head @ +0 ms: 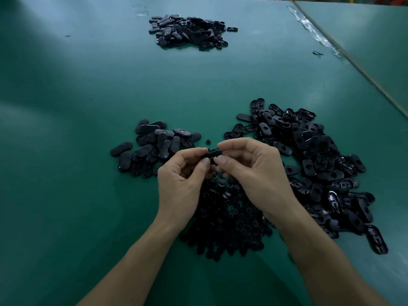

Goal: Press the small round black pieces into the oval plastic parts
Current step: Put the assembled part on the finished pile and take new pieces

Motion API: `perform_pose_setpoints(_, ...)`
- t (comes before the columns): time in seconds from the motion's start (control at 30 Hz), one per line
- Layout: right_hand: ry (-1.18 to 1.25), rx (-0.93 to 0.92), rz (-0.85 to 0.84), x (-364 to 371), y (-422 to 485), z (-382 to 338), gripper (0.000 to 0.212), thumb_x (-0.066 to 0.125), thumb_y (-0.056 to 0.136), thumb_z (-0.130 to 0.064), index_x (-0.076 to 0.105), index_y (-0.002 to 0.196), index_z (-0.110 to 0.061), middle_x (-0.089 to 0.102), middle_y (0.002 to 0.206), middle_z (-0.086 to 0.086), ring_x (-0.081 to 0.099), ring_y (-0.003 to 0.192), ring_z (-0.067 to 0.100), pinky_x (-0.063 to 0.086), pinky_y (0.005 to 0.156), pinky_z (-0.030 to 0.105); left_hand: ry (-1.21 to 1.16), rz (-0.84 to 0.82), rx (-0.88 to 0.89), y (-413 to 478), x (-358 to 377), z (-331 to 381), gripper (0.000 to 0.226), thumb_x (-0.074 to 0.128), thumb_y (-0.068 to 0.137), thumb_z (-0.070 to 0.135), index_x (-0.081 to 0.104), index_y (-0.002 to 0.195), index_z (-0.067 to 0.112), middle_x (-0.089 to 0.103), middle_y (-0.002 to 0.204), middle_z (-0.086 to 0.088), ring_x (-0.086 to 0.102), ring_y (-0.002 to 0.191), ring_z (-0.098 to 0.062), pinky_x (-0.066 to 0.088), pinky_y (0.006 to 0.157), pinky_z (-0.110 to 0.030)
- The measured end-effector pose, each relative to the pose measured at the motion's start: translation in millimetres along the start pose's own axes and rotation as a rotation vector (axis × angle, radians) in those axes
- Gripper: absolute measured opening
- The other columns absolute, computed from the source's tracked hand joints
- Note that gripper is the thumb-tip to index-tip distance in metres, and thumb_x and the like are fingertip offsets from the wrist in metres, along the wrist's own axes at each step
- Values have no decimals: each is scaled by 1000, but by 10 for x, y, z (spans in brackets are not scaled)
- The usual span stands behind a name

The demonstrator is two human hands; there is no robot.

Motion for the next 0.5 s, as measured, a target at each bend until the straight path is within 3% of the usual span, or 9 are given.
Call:
perform_pose_setpoints(0.2, 187, 86, -6, -26, 6, 47, 20, 73, 86, 0, 74, 104, -9, 76, 85, 9, 73, 74, 17, 56, 68, 20, 1, 16, 7, 6, -6, -11, 20, 68, 92, 3, 75, 101, 20, 77, 85, 0, 72, 76, -10, 57, 71, -20)
perform_pose_setpoints(0.5, 216, 111, 26, -28, -14, 36, 6, 71, 89, -3, 69, 92, -8, 76, 87, 14, 74, 76, 23, 58, 68, 25, 3, 19, 8, -3, -6, 10, 21, 68, 93, 1, 74, 100, 20, 77, 85, 1, 73, 77, -11, 57, 72, -19)
Point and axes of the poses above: each hand's wrist, its own y-axis towards the middle knuckle, its own x-axis out of the palm, z = x × y, the point moved 2 cm from there along y, towards the middle knuckle
